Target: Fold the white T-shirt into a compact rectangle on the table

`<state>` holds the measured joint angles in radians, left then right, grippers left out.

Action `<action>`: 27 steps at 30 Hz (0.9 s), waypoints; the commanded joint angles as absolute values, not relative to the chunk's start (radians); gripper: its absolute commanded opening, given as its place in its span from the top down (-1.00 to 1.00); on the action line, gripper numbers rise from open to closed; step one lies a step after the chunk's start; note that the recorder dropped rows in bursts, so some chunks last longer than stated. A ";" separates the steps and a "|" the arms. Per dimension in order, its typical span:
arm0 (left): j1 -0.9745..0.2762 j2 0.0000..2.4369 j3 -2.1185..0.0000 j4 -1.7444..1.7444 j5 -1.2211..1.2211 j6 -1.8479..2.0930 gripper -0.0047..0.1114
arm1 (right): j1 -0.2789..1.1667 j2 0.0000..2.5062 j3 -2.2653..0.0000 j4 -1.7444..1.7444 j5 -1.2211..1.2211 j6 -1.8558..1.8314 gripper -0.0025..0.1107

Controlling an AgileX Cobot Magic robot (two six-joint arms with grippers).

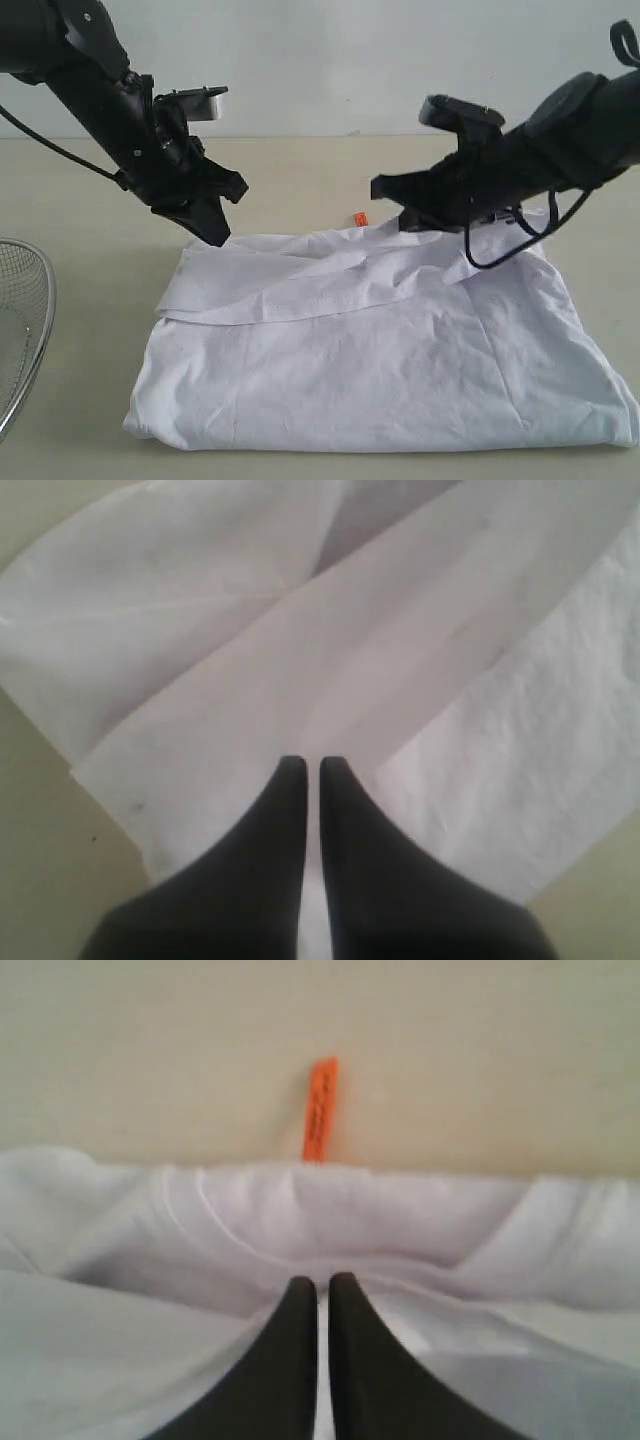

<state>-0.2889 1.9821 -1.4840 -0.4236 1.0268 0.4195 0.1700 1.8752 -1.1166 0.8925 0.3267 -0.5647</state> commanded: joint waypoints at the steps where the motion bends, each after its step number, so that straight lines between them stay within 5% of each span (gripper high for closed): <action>1: -0.286 1.970 -1.491 -0.429 1.084 0.410 0.84 | 0.169 1.878 -1.201 0.882 0.368 -0.556 0.96; 11: -0.284 1.938 -1.491 -0.429 1.099 0.410 0.84 | 0.159 1.861 -1.206 0.561 0.562 -0.384 0.96; 19: -0.284 1.929 -1.491 -0.429 1.099 0.410 0.84 | 0.015 1.818 -1.186 0.553 0.723 -0.324 0.96; 27: -0.284 1.929 -1.491 -0.429 1.074 0.410 0.84 | -0.035 1.817 -1.002 0.571 0.601 -0.316 0.96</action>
<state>-0.2873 1.9401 -1.4855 -0.4236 1.0883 0.4195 -0.0278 1.8259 -1.0638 0.5635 0.6781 -0.3242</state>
